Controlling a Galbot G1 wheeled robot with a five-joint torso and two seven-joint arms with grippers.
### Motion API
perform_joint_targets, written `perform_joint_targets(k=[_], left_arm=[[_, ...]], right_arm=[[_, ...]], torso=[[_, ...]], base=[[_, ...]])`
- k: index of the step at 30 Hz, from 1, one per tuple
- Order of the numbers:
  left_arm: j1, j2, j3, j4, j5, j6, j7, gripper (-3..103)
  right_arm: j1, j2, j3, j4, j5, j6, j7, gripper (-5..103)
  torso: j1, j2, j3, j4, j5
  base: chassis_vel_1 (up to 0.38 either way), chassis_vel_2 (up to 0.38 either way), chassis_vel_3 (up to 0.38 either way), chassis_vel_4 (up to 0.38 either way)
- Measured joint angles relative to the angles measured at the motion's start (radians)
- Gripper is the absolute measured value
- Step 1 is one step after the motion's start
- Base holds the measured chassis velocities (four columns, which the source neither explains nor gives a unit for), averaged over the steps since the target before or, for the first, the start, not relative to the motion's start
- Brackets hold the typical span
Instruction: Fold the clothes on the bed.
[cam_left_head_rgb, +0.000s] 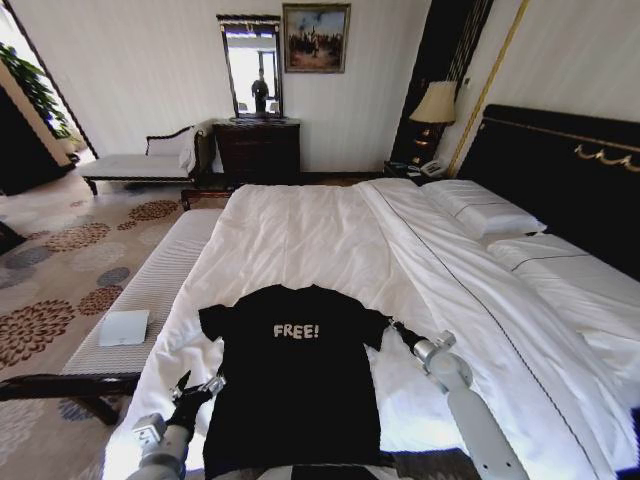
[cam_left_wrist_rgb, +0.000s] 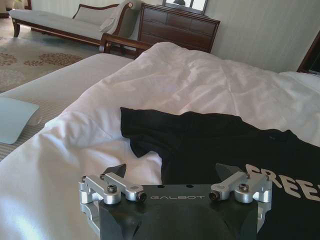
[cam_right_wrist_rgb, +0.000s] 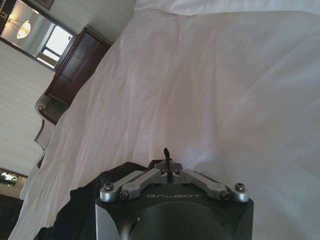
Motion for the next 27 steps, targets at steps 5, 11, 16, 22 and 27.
perform_joint_targets(k=[5, 11, 16, 22, 27], left_arm=[[-0.001, -0.004, 0.0, -0.001, -0.002, 0.0, 0.0, 100], [-0.003, -0.003, -0.002, -0.009, -0.011, -0.001, 0.002, 100], [0.006, -0.002, -0.015, -0.022, -0.016, -0.002, 0.009, 100], [0.011, 0.002, -0.027, -0.037, -0.029, -0.002, 0.009, 100], [0.014, 0.003, -0.029, -0.045, -0.031, -0.002, 0.007, 100]], right_arm=[[-0.018, 0.002, -0.014, 0.069, -0.057, 0.006, 0.002, 0], [-0.016, 0.048, -0.112, 0.213, -0.205, 0.017, 0.015, 0], [0.021, 0.047, -0.169, 0.208, -0.239, 0.02, 0.021, 0], [0.05, 0.058, -0.221, 0.175, -0.255, 0.024, 0.026, 0], [0.068, 0.076, -0.252, 0.157, -0.27, 0.025, 0.028, 0]], torso=[[0.0, 0.0, 0.0, 0.0001, -0.0003], [0.0, 0.0, 0.0, 0.0003, -0.0003], [0.0, 0.0, 0.0, 0.0003, -0.0002], [0.0, 0.0, 0.0, 0.0001, -0.0001], [0.0, 0.0, 0.0, 0.0001, -0.0001]], base=[[0.0, 0.0, 0.0, 0.0], [0.0, 0.0, 0.0, 0.0], [0.0, 0.0, 0.0, 0.0], [0.0, 0.0, 0.0, 0.0], [0.0, 0.0, 0.0, 0.0]])
